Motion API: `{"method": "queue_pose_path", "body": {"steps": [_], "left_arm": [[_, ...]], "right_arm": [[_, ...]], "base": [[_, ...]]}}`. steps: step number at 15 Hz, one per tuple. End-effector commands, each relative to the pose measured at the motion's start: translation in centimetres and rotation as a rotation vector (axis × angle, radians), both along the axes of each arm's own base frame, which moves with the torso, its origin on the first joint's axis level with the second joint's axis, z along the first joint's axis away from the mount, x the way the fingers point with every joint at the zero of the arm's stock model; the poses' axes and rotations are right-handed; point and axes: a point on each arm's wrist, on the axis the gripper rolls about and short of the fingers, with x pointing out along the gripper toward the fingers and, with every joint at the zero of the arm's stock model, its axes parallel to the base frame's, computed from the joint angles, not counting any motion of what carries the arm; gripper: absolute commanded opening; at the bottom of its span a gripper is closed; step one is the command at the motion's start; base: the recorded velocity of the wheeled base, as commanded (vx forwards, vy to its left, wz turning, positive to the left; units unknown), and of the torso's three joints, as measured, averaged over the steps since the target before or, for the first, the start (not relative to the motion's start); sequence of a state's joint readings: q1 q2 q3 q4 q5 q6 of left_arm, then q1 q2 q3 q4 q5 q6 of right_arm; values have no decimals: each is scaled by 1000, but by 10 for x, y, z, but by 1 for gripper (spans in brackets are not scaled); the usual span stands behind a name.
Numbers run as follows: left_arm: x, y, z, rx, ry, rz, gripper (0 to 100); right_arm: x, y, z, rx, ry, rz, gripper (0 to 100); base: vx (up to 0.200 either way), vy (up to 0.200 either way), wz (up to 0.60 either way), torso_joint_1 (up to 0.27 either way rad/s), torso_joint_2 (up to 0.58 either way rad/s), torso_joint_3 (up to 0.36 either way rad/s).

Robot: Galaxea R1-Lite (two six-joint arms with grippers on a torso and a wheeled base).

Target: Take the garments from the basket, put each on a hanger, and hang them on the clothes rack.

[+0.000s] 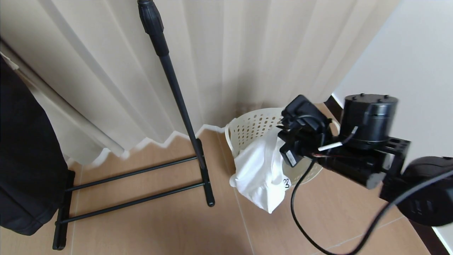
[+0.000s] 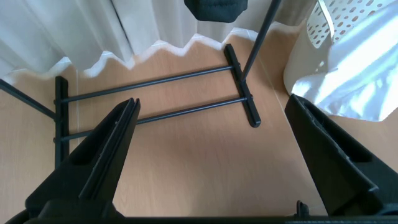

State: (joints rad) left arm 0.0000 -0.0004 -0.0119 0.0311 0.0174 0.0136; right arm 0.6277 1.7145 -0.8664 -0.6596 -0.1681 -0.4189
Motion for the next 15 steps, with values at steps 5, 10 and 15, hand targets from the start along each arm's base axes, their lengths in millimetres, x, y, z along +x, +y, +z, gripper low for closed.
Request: {"method": "queue_pose_path", "body": {"steps": [5, 10, 15], "left_arm": [[0, 0, 0, -23, -1, 0, 100], [0, 0, 0, -20, 2, -8, 100], [0, 0, 0, -20, 2, -8, 100]], "right_arm": [[-112, -40, 37, 175, -102, 88, 0], [-106, -42, 33, 159, -89, 57, 0], [-102, -46, 31, 151, -86, 28, 0]], "base": [[0, 0, 0, 0, 0, 0], [0, 0, 0, 0, 0, 0], [0, 0, 0, 1, 0, 40]]}}
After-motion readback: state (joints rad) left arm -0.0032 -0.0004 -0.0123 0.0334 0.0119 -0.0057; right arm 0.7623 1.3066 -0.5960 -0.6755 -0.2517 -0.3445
